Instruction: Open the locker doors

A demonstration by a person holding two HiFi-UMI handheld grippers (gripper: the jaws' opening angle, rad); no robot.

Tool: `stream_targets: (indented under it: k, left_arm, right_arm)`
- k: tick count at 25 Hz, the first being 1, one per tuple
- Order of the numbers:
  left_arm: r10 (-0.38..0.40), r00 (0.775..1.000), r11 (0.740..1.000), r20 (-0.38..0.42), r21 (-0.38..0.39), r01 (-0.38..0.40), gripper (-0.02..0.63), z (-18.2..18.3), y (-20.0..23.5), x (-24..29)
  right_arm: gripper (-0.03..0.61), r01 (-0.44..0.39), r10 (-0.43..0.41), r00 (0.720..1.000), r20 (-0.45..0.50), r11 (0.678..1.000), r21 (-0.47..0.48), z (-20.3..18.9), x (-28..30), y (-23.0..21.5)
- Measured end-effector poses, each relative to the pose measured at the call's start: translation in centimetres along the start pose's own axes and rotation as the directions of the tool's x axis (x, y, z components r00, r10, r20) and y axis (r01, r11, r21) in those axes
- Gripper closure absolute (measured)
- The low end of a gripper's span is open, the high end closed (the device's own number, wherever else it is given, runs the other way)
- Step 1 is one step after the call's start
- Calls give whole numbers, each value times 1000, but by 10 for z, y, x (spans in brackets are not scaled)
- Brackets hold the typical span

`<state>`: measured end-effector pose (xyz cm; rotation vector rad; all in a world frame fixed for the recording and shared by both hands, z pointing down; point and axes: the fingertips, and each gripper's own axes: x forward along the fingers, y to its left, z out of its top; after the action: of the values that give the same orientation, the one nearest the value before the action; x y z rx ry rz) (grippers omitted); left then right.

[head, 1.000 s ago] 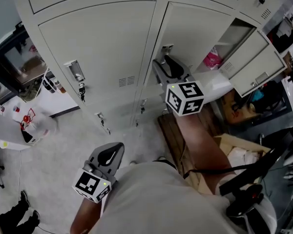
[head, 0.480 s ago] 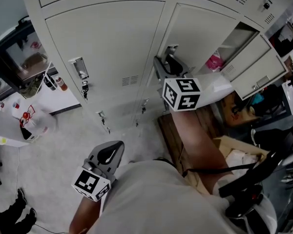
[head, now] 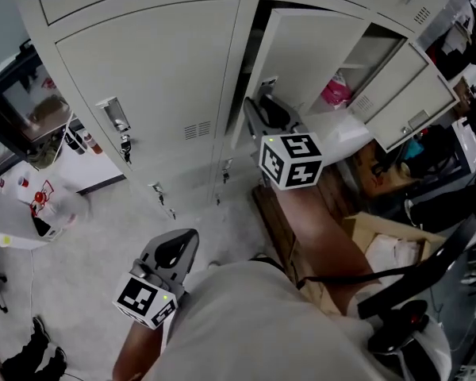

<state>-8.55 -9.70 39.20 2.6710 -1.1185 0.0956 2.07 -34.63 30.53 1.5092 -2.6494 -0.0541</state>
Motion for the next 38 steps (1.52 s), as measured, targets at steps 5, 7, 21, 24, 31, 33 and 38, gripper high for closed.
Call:
stream_targets:
  k: [5,7,21,24,31,33,38]
  left_arm:
    - [-40,999,999,-8,-1,40,604,-2,-17,11]
    - [-60,998,998,-11,1,60,604,-4,-24,18]
    - [-183,982,983,-49,7,183,604,-1,-73,67]
    - [-220,973,975,-66,25,223,604,0,-87,81]
    - [-263,961,963,-90,38,267,604,6,-110,114]
    - [-279,955,958,-100,39,284,604,7,-118,126]
    - [-340,933,935,-118,61,349,604,10,-143,160]
  right_arm:
    - [472,-34,34,999,5,999,28,-1,-24,-3]
    - [472,-48,48,999,6,998,31,-3,-33,-4]
    - [471,-148,148,989,5,989,27,-12,-93,-24]
    - [471,-151,151,989,6,988,25,-14,-108,-31]
    - [471,-170,171,985,-10,985,25,-19,-142,-53]
    - [471,-181,182,983,-19,983,26,-20,-151,-60]
    - [472,-207,209,978,-30,976,62,-25,-172,-79]
